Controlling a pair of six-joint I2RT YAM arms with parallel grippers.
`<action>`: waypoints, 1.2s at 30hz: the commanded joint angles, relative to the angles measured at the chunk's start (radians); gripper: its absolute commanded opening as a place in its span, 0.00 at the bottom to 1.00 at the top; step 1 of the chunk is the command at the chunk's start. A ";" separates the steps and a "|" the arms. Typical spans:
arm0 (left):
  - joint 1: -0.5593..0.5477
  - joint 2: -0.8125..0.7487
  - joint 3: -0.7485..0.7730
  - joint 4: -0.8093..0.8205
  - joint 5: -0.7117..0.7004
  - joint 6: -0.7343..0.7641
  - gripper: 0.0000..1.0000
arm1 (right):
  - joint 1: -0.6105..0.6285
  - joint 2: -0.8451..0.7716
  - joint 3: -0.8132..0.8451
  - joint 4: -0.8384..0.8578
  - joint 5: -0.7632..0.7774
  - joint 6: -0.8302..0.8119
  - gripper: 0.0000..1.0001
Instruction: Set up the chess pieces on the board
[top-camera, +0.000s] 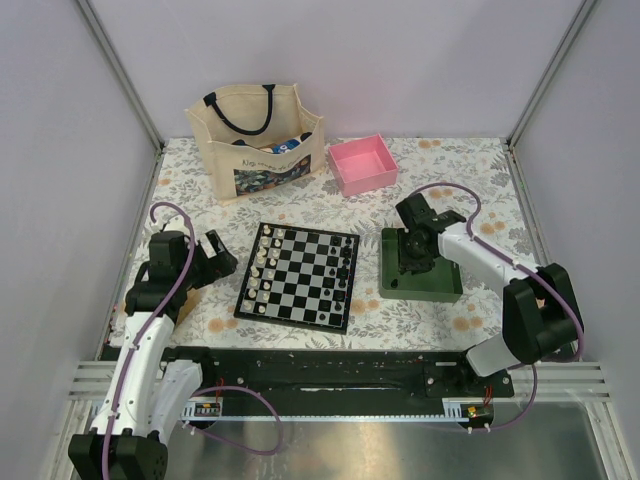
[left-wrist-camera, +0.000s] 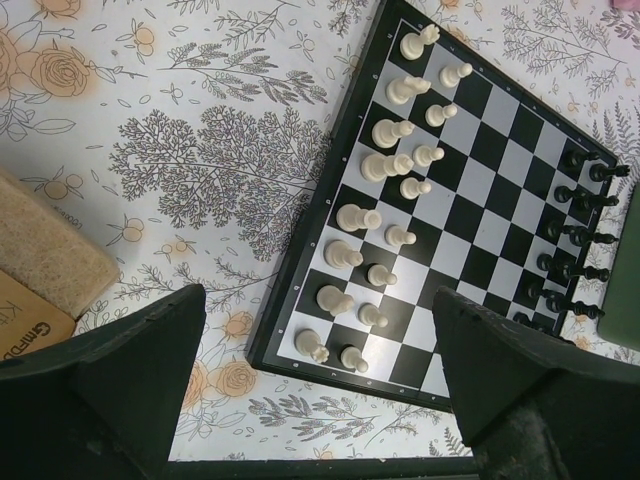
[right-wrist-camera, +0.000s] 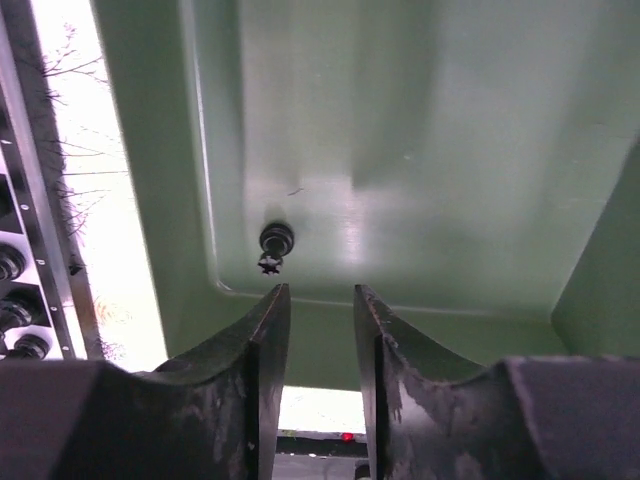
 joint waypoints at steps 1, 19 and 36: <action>-0.001 -0.015 0.006 0.054 -0.026 0.010 0.99 | -0.038 -0.065 0.024 -0.045 0.022 -0.004 0.43; -0.032 -0.101 -0.015 0.025 -0.309 -0.022 0.99 | -0.137 -0.065 0.105 -0.185 -0.246 0.079 0.58; -0.184 -0.115 0.031 -0.052 -0.388 -0.077 0.99 | -0.131 0.035 -0.018 0.037 -0.224 0.029 0.61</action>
